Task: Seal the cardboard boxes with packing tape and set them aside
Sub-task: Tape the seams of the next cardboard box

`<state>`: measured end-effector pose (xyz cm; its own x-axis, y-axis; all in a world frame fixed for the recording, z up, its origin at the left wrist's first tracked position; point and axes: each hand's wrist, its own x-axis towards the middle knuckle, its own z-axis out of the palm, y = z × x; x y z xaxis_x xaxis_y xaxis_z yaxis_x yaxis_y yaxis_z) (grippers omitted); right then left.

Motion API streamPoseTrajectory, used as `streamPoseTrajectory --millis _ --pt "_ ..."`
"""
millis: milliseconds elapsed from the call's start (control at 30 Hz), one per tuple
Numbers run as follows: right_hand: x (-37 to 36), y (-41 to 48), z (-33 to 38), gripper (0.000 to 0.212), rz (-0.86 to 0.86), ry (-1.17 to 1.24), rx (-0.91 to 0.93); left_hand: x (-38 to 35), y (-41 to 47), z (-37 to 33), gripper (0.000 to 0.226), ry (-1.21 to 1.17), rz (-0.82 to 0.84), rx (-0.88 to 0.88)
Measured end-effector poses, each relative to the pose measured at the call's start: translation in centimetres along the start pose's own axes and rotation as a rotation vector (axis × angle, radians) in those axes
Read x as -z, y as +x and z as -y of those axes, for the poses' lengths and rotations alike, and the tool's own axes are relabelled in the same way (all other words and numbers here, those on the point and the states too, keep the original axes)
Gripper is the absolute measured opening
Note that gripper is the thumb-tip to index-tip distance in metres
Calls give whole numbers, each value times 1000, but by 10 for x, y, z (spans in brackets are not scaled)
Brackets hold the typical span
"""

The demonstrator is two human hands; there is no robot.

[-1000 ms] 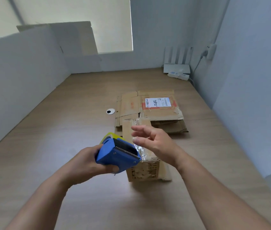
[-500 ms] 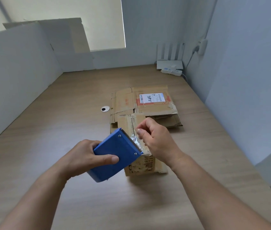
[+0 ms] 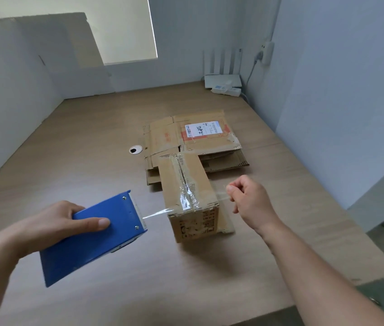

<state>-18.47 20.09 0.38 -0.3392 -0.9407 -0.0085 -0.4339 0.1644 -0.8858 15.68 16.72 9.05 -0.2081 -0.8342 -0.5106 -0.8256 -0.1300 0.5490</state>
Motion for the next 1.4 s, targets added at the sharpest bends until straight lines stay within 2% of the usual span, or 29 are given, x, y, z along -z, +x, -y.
streamPoseTrajectory --millis 300,600,800,867,967,1000,1067,1200,1400 --pt "-12 -7 -12 21 -29 -50 -78 -14 26 7 110 149 -26 39" --pt "-30 -1 -24 20 59 -123 -197 -42 72 11 71 324 -94 126" --pt "-40 3 -33 17 73 -55 -287 -63 87 -2 69 313 -80 174" --pt "-40 5 -33 10 65 -114 -312 -64 88 -4 69 330 -88 185" --pt "-33 5 -34 50 25 -453 -394 -63 87 -8 68 380 -87 183" --pt "-30 3 -33 48 -38 -473 -370 -63 86 -9 68 399 -85 183" --pt "-29 -4 -29 22 -171 -410 -208 -64 86 -11 68 420 -88 186" --pt "-57 -17 -14 28 -133 -419 -6 -66 84 -11 68 401 -92 208" --pt "-70 -9 -26 20 -136 -131 -97 -68 76 -10 64 326 -115 277"
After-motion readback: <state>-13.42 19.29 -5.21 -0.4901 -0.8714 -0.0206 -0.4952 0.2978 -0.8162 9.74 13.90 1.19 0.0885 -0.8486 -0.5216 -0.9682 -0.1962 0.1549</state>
